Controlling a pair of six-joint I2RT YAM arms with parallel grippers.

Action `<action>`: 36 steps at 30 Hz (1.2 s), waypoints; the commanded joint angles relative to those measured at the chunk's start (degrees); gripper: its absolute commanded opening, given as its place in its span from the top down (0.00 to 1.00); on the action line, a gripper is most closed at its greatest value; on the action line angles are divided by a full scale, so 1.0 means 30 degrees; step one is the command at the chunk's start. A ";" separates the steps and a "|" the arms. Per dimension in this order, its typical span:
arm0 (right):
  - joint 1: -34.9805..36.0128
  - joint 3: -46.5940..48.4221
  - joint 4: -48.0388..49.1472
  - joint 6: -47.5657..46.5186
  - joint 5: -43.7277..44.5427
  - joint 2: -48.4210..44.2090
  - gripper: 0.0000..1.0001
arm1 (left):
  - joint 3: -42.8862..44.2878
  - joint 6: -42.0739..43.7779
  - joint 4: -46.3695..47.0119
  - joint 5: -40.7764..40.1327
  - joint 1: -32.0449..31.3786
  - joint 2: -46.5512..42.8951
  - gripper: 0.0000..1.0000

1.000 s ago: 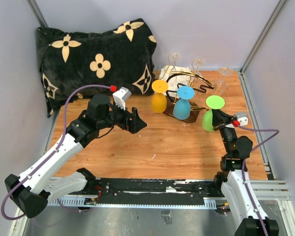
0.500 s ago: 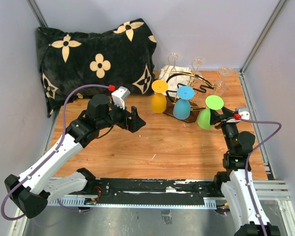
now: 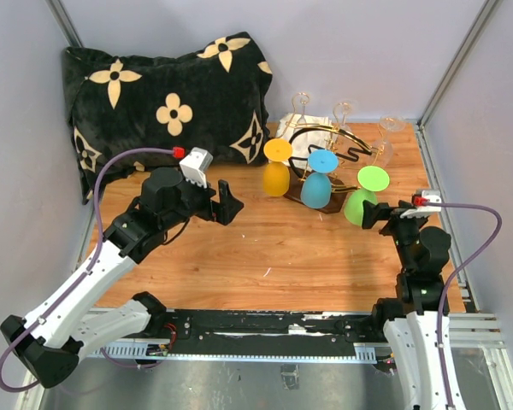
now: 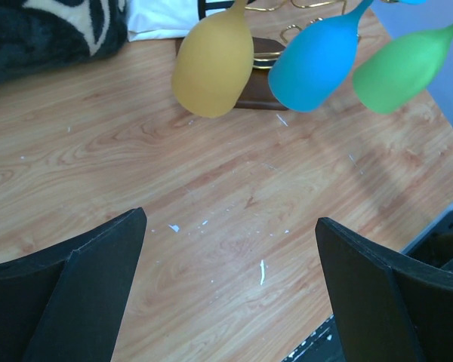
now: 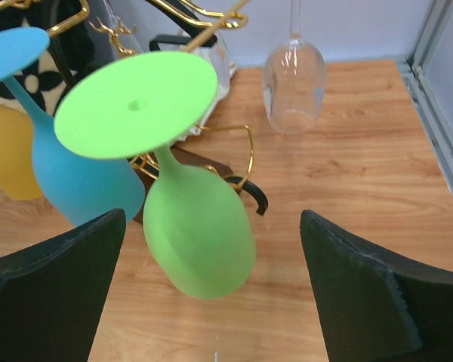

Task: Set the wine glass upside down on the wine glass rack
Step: Turn the wine glass upside down at the wine rack, then reset both arms

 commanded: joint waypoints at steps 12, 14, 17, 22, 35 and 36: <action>-0.0205 0.4307 -0.8567 -0.2126 0.2004 -0.3553 0.02 | -0.0651 0.0291 -0.0077 -0.5846 -0.0045 -0.2123 0.00; -0.0205 0.4937 -0.8695 -0.3029 0.1331 -0.3601 0.02 | -0.0651 0.0273 -0.0412 -0.7000 -0.0041 -0.2410 0.00; -0.0205 0.5826 -0.8686 -0.4330 -0.0082 -0.3501 0.02 | -0.0884 0.0161 -0.0700 -0.8773 -0.0052 -0.3069 0.00; 0.1936 0.6950 -0.8776 -0.5284 -0.0954 -0.2985 0.02 | -0.1428 -0.0121 -0.1103 -1.0376 -0.0053 -0.4046 0.00; 0.6680 0.5955 -0.6241 -0.8054 0.3273 -0.5102 0.02 | -0.2843 -0.1020 -0.0835 -1.3014 -0.0055 -0.5812 0.00; 0.6680 0.5592 -0.5865 -0.7629 0.3401 -0.5545 0.02 | -0.3016 -0.1093 -0.0709 -1.3067 -0.0050 -0.5968 0.00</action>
